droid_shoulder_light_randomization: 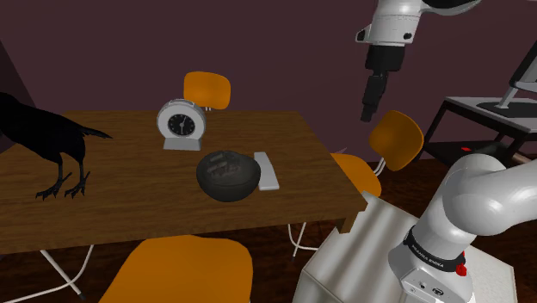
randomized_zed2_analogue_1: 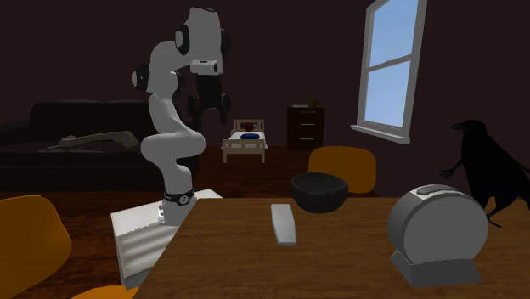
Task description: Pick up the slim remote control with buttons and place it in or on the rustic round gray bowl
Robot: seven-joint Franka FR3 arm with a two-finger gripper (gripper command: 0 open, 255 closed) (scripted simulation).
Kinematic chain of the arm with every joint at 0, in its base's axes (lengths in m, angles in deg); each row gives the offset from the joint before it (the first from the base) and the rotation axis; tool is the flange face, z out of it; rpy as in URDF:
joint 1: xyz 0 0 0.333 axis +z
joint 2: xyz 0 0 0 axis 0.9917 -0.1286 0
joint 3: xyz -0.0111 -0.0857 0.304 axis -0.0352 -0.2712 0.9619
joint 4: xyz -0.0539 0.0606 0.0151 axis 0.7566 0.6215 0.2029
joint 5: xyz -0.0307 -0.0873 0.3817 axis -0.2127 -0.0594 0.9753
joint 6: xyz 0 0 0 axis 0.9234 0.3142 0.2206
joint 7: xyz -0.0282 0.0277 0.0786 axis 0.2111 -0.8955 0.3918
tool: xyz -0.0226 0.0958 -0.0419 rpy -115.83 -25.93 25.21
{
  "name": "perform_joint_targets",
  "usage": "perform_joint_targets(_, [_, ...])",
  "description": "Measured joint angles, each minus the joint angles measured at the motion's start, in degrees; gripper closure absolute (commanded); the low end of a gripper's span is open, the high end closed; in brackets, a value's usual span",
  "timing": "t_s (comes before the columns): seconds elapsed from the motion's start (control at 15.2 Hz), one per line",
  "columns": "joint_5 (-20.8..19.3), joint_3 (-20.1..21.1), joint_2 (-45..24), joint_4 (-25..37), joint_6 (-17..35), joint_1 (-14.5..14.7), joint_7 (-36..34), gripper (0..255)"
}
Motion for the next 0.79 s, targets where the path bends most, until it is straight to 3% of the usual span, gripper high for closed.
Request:
perform_joint_targets(0.2, [0.96, 1.46, -0.97, -0.91, 2.15, -0.39, -2.42, 0])
perform_joint_targets(0.79, [5.31, 11.21, -12.75, -3.39, 18.65, -3.91, -19.55, 0])
